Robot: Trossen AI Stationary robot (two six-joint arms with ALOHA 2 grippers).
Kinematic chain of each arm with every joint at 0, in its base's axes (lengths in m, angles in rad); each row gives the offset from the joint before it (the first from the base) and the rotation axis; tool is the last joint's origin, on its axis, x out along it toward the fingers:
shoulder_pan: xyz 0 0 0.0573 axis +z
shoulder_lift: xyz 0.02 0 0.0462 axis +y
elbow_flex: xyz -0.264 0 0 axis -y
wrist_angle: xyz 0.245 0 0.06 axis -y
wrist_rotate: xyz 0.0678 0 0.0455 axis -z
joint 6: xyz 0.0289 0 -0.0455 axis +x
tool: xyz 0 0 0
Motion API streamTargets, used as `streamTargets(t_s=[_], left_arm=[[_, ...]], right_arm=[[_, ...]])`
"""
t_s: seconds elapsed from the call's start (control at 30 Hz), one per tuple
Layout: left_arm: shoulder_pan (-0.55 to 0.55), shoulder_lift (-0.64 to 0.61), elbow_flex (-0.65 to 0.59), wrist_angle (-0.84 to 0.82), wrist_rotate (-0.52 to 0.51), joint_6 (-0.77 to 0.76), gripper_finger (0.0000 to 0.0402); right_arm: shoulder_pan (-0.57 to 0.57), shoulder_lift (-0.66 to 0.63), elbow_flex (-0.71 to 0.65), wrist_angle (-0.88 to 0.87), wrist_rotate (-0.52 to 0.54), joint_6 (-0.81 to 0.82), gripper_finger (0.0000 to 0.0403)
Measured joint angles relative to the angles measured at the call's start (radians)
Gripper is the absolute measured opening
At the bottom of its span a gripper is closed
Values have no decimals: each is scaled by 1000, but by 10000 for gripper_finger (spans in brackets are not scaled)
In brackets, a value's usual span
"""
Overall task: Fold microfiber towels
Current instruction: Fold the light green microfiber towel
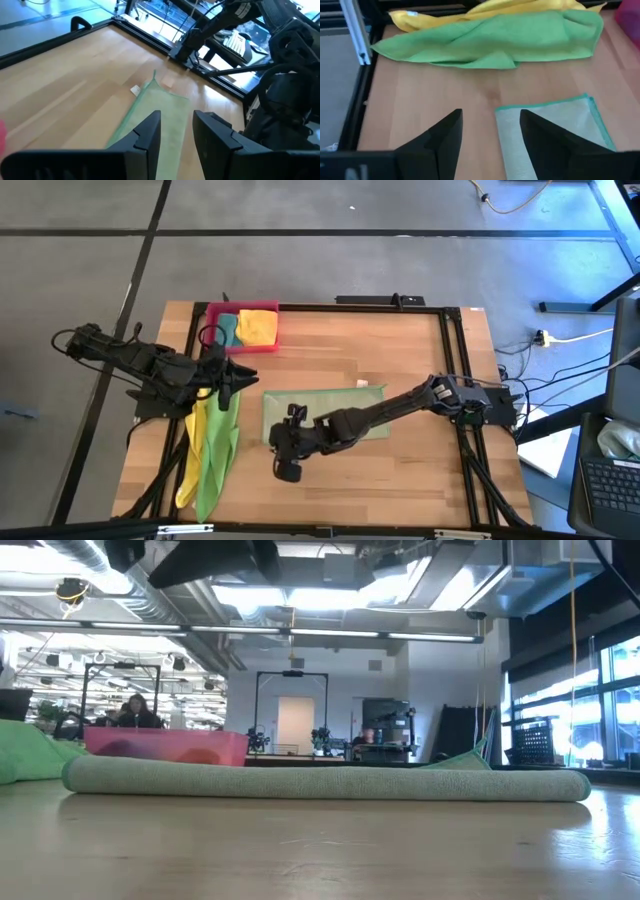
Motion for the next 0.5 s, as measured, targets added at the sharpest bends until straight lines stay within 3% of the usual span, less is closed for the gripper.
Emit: streamTargets(t_s=[0.2, 0.5], left_arm=[[0, 0, 0, -3, 26, 27, 105], [-1, 0, 0, -5, 84, -7, 105]], right_arm=[[9, 46, 0, -5, -3, -4, 201], [0, 184, 0, 187, -27, -23, 201]])
